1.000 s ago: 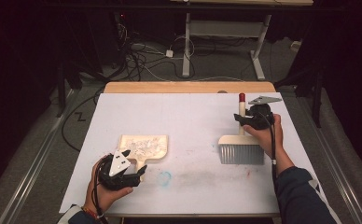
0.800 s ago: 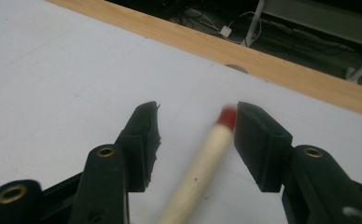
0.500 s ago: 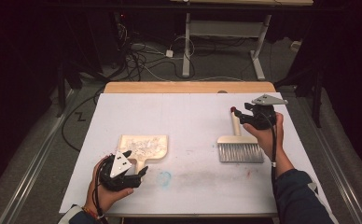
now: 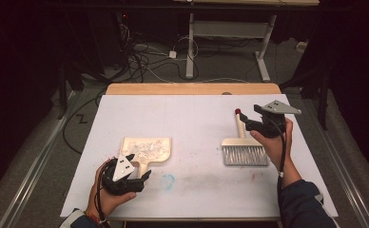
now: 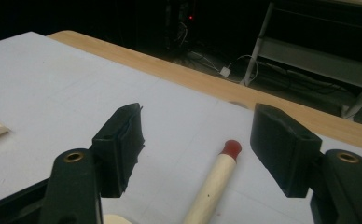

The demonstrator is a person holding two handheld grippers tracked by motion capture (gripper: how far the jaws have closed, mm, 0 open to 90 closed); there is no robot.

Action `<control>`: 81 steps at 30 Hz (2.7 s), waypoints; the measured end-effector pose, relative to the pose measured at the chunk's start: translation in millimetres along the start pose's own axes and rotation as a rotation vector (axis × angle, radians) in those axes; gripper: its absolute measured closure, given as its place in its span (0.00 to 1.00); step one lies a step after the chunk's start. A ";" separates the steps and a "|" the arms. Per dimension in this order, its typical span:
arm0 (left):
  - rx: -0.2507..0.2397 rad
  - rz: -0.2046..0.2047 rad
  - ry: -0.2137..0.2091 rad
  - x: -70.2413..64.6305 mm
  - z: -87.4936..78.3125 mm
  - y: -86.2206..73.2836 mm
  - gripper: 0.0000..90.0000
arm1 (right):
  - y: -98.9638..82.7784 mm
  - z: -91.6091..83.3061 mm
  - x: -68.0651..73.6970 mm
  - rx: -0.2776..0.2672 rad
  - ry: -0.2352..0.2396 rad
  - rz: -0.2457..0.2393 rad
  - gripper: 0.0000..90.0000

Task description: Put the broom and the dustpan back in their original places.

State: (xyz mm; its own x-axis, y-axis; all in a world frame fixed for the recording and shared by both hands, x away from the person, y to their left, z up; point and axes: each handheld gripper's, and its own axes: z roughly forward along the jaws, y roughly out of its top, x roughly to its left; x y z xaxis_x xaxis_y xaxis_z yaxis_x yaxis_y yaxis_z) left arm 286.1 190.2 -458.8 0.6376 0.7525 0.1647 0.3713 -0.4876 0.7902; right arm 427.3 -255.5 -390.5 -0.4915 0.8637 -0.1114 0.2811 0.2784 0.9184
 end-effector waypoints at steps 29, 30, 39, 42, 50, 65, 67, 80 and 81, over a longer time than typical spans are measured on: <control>0.015 0.014 0.022 -4.4 1.8 0.4 0.22 | 11.4 -42.4 25.4 -0.094 0.040 -0.090 0.24; 0.013 0.011 0.023 -4.3 1.7 0.4 0.21 | 11.1 -45.0 25.6 -0.096 0.053 -0.088 0.24; 0.021 0.000 0.031 -4.2 2.9 0.2 0.20 | 10.7 -57.7 30.6 -0.113 0.072 -0.117 0.21; 0.029 0.000 0.032 -4.1 4.1 -0.6 0.19 | 11.0 -62.7 32.8 -0.119 0.073 -0.130 0.21; 0.034 0.005 0.035 -5.1 5.7 -0.9 0.19 | 4.1 -76.2 34.8 -0.107 0.064 -0.175 0.22; 0.031 0.016 0.042 -6.1 5.0 -0.8 0.19 | -7.1 -97.7 36.2 -0.110 0.057 -0.216 0.22; 0.033 0.018 0.040 -5.8 5.4 -0.9 0.19 | -8.6 -100.2 38.9 -0.111 0.054 -0.226 0.22; 0.029 0.045 0.039 -6.6 5.7 0.0 0.19 | -26.5 -111.4 44.5 -0.095 0.060 -0.255 0.22; 0.028 0.045 0.038 -6.6 5.6 -0.1 0.19 | -28.7 -111.7 44.3 -0.089 0.056 -0.259 0.22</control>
State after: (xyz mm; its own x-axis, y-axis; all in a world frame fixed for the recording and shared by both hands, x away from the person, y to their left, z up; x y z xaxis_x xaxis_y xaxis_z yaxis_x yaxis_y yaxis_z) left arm 285.6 182.7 -463.3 0.6282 0.7456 0.2224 0.3623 -0.5332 0.7645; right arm 305.4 -272.2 -379.4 -0.5832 0.7432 -0.3281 0.0676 0.4468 0.8921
